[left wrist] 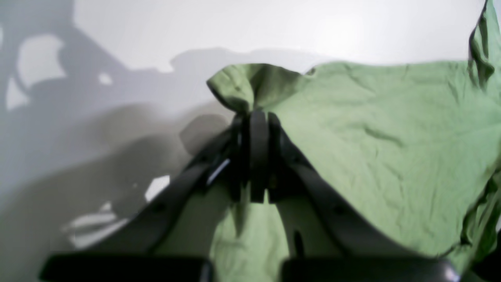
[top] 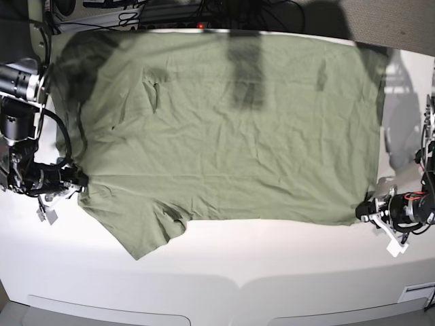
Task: Fold the T-shirt properly
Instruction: 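Lower the right gripper and pinch the hem corner, then lift the hem with both grippers and carry it over onto the collar edge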
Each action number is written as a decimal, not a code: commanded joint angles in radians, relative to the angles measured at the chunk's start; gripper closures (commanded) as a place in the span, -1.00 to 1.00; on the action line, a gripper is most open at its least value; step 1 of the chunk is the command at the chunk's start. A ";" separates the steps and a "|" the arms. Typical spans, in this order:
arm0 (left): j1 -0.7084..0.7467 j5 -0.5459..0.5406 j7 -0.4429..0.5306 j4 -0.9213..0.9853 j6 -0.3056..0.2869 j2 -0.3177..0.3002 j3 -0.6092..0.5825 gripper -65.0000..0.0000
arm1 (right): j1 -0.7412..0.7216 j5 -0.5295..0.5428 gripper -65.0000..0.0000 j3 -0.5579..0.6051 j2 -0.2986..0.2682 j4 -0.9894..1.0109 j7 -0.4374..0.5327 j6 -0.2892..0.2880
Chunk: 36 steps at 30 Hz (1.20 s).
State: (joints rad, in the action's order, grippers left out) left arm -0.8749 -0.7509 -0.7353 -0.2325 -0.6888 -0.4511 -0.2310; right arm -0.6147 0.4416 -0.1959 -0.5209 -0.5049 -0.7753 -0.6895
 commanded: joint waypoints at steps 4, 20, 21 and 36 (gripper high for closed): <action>-0.039 -0.017 0.063 -0.011 -0.009 -0.014 0.001 1.00 | -0.030 0.012 1.00 -0.003 -0.027 -0.063 0.018 -0.009; 0.095 -0.017 0.031 -0.212 -0.009 -0.025 0.003 1.00 | 0.016 0.042 1.00 -0.003 -0.027 -0.232 -0.014 -0.009; 0.113 -0.017 0.025 -0.248 -0.009 -0.029 0.002 1.00 | 0.029 0.042 1.00 -0.003 -0.028 -0.253 -0.017 -0.009; 0.352 -0.093 -0.179 -0.692 -0.009 -0.107 0.174 1.00 | 0.252 0.070 1.00 -0.034 -0.027 -0.617 -0.081 -0.009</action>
State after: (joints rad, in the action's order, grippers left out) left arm -0.4950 -0.8242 -0.9291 -0.9077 -0.6903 -0.5404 -0.0643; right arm -0.3382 0.5003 -0.2203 -0.5243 -1.1019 -0.8734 -0.6930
